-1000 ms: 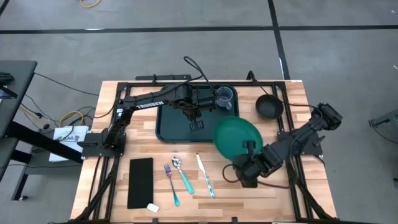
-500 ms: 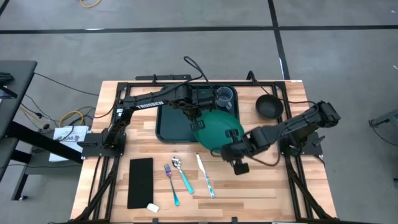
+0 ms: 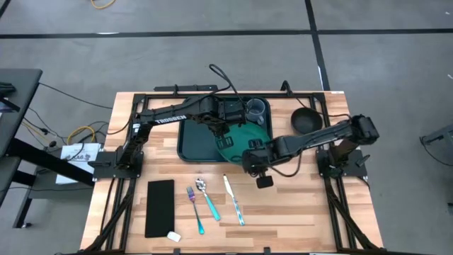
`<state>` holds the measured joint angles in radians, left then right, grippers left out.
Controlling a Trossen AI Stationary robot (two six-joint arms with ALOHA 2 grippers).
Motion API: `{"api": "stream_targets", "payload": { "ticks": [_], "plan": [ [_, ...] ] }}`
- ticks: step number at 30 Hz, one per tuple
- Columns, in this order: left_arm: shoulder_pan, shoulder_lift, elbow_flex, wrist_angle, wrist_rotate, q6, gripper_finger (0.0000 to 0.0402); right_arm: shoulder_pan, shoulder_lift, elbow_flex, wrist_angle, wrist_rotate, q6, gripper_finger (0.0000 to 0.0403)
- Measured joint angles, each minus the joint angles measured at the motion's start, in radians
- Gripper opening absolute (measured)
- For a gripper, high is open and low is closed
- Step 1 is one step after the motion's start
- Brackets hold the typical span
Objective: Set up tray
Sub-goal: Put the green plate on the black tray below the gray mug
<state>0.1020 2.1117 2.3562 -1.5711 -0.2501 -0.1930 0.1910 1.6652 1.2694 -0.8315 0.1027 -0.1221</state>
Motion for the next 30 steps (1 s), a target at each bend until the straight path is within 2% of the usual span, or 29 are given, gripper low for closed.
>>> {"api": "stream_targets", "payload": {
  "ticks": [10, 22, 30],
  "plan": [
    [0.02, 0.0, 0.0, 0.0, 0.0, 0.027, 0.003, -0.036, 0.126, -0.001, 0.036, 0.004, -0.02, 0.0],
    [0.035, 0.0, 0.0, 0.0, -0.003, 0.063, 0.003, -0.148, 0.14, 0.0, 0.052, -0.02, -0.017, 0.0],
    [0.047, 0.0, 0.0, 0.0, -0.024, 0.076, 0.003, -0.174, 0.139, -0.058, 0.085, -0.044, 0.007, 0.0001]
  ]
}}
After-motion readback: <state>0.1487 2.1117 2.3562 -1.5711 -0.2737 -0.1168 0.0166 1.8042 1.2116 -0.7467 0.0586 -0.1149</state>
